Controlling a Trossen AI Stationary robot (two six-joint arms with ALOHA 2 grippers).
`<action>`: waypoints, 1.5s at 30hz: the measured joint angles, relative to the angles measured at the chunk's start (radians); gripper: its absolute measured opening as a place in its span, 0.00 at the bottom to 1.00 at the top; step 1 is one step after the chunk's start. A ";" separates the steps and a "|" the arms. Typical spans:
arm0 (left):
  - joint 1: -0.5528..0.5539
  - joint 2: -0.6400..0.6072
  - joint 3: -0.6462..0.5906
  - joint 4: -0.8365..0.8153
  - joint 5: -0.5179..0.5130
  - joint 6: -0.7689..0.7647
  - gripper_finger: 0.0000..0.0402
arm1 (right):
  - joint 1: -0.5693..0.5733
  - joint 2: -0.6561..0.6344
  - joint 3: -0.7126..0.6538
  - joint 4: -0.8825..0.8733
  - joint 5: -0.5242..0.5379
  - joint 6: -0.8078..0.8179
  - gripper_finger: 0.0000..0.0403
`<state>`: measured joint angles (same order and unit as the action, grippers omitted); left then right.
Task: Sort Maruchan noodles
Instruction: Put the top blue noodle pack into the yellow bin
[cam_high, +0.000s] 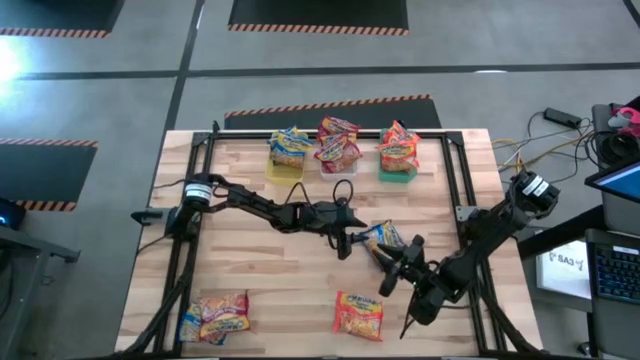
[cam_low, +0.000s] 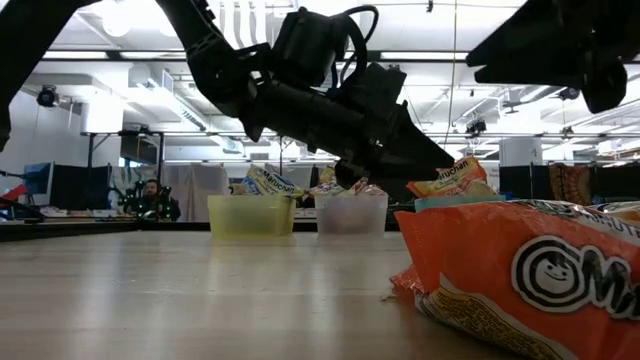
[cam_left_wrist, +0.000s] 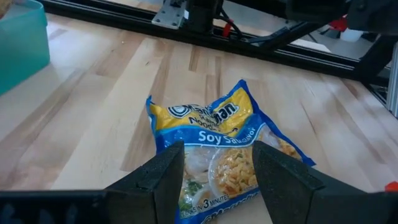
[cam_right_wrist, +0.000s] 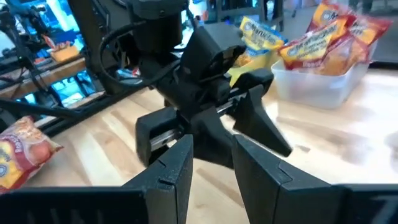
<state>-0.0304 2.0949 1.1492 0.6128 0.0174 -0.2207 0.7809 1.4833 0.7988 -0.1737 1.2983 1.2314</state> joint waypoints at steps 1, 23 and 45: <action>-0.001 0.000 0.000 0.000 0.000 0.000 0.43 | -0.006 -0.005 0.002 0.001 -0.028 0.001 0.25; -0.054 0.005 0.000 -0.054 -0.062 0.020 0.43 | -0.245 -0.348 -0.077 -0.468 -0.744 0.414 0.50; -0.080 0.073 0.000 -0.001 -0.057 0.023 0.43 | -0.247 -0.362 -0.296 -0.322 -0.880 0.620 0.54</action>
<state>-0.1108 2.1677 1.1496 0.6119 -0.0399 -0.1981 0.5342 1.1210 0.5032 -0.4957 0.4187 1.8515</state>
